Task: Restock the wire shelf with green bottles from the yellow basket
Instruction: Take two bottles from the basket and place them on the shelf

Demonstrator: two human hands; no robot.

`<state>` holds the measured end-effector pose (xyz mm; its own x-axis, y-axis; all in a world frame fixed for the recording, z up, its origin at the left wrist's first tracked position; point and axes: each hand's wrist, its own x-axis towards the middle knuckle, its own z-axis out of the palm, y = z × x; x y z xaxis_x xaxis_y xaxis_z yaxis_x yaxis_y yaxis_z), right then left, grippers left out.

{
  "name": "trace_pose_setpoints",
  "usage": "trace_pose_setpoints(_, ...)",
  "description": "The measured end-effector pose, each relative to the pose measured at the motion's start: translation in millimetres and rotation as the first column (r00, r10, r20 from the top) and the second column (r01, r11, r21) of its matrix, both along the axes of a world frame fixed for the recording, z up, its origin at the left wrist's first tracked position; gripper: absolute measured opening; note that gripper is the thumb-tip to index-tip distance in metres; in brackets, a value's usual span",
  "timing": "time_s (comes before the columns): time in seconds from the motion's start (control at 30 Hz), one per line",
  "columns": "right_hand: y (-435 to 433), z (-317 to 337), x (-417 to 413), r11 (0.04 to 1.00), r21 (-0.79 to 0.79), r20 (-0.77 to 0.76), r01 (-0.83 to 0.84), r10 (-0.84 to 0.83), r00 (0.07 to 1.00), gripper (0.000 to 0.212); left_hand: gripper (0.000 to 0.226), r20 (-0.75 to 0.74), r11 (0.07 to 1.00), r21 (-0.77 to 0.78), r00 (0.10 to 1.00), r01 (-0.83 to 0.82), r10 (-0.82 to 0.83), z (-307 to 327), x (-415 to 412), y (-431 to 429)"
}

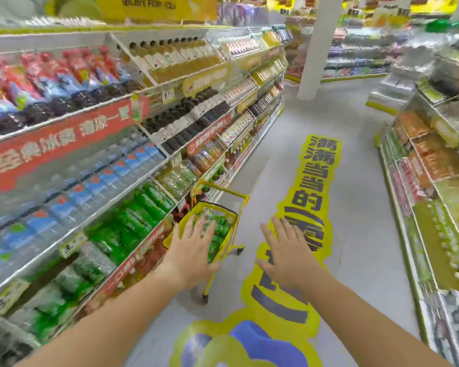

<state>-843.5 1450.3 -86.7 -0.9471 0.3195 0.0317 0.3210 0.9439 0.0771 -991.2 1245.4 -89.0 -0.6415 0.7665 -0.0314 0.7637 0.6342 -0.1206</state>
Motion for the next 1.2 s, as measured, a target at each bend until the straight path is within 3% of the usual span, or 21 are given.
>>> trace_pose_setpoints(0.3,89,-29,-145,0.973,-0.002,0.151,-0.230,0.228,0.962,0.085,0.094,0.163,0.952,0.006,0.940,-0.305,0.300,-40,-84,54)
trace_pose_setpoints(0.73,148,-119,-380,0.882,-0.048,0.326,-0.469,0.458,0.827,0.091,0.098,0.303,0.794,-0.089,0.744,-0.601,0.596,-153,-255,119)
trace_pose_setpoints(0.97,171,-204,-462,0.840,-0.189,0.363,-0.509,0.541,0.759,0.089,0.095,0.354,0.678,-0.176,0.597,-0.713,0.720,-220,-290,145)
trace_pose_setpoints(1.2,193,-307,-513,0.781,-0.276,0.439,-0.560,0.621,0.649,0.089,0.096,0.436,0.527,-0.319,0.372,-0.787,0.819,-311,-292,188)
